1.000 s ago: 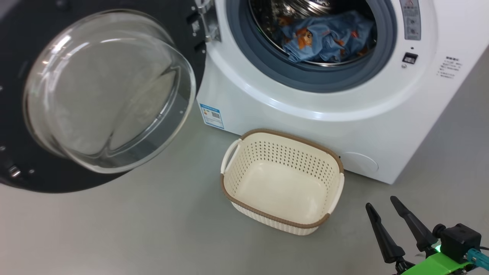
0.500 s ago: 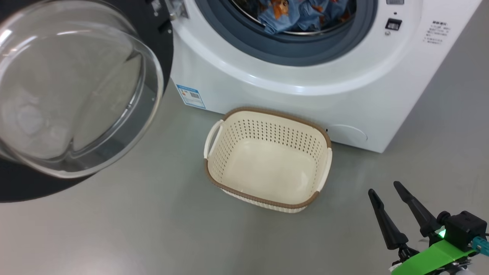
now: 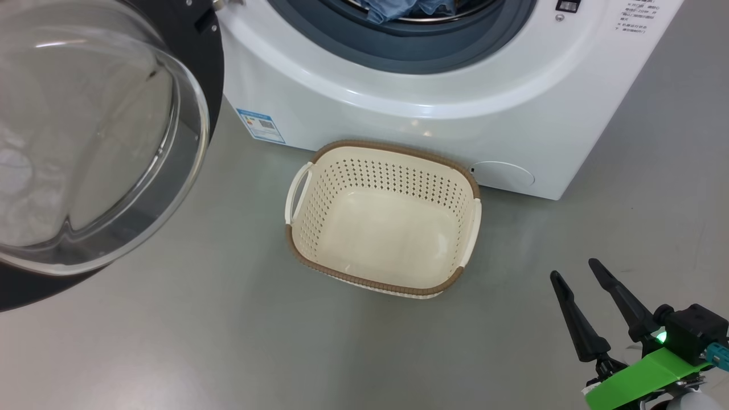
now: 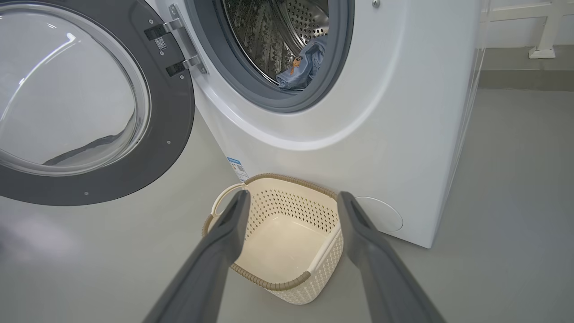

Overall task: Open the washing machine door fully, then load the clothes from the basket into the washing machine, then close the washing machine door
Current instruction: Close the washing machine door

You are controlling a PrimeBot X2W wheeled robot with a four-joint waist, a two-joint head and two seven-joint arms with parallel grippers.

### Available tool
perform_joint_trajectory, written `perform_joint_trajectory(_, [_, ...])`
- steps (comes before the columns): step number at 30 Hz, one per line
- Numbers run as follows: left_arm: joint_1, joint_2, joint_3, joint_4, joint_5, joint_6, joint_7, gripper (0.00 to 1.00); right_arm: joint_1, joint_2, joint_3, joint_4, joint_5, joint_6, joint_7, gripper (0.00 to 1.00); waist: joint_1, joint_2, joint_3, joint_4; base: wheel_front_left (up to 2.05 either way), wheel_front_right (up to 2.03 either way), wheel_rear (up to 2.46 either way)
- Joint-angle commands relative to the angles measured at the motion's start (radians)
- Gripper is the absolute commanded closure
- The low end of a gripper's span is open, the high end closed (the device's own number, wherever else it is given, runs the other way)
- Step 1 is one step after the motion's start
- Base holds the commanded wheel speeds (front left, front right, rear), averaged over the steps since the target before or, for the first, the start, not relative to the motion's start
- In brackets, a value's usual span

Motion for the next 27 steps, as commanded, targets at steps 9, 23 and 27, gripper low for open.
perform_joint_trajectory(9, [-0.014, 0.079, -0.014, -0.015, -0.011, -0.003, 0.064, 1.0, -0.003, -0.013, 0.021, -0.026, -0.012, 0.003, -0.005, 0.0, 0.0, 0.0, -0.018, -0.001, 0.0, 0.0, 0.0])
perform_joint_trajectory(23, [0.029, 0.058, -0.073, -0.097, -0.064, -0.003, 0.224, 1.0, 0.011, -0.007, 0.015, -0.025, -0.013, 0.003, -0.005, 0.0, 0.0, 0.0, -0.043, 0.001, 0.0, 0.0, 0.0])
perform_joint_trajectory(27, [0.039, 0.056, -0.078, -0.132, -0.089, -0.003, 0.264, 1.0, 0.014, -0.004, 0.011, -0.026, -0.013, 0.003, -0.005, 0.0, 0.0, 0.0, -0.045, 0.005, 0.0, 0.0, 0.0])
